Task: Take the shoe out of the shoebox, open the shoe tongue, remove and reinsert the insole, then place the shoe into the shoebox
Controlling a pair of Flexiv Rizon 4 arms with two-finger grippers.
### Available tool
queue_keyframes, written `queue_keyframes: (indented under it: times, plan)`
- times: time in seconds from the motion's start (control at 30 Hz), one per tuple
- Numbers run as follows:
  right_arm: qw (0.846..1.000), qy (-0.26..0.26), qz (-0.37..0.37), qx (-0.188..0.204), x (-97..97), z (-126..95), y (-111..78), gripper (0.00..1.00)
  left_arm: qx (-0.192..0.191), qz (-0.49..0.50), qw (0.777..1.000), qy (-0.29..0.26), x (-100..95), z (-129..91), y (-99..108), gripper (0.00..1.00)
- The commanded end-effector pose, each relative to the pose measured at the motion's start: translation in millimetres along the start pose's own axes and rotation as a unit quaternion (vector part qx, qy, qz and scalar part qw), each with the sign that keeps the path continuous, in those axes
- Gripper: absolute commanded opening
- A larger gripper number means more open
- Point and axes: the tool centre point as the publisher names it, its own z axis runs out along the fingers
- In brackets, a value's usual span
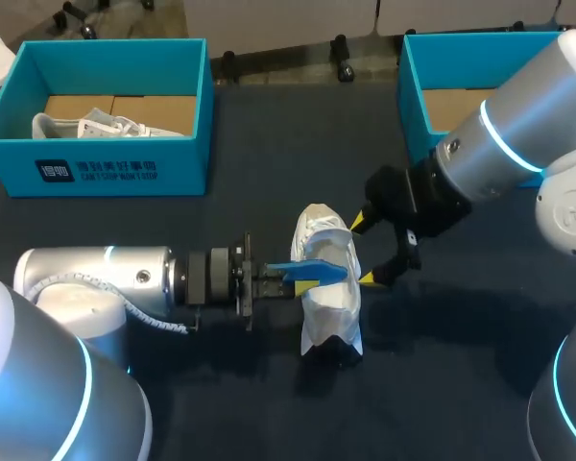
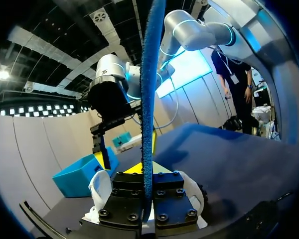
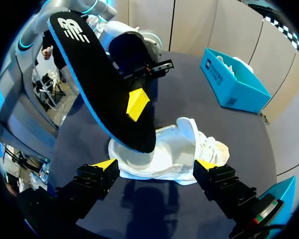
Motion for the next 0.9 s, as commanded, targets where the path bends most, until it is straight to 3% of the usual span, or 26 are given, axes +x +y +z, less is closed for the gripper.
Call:
queue_keyframes:
  times: [0.03,0.27,0.47,0.9]
  plan:
    - [1.0,-0.001,0.0,0.0,0.3,1.6,0.1,1.0,0.001,0.007,1.0,-0.003,5.4,0.9,1.7,0.0]
    - [1.0,-0.001,0.0,0.0,0.3,1.6,0.1,1.0,0.009,0.023,1.0,0.0,4.8,4.4,-9.2,0.0]
    - [1.0,-0.001,0.0,0.0,0.3,1.6,0.1,1.0,0.015,0.029,0.999,0.0,-1.3,19.8,-11.9,0.0]
    - [1.0,-0.001,0.0,0.0,0.3,1.6,0.1,1.0,0.004,0.042,0.999,0.027,1.1,27.4,5.8,0.0]
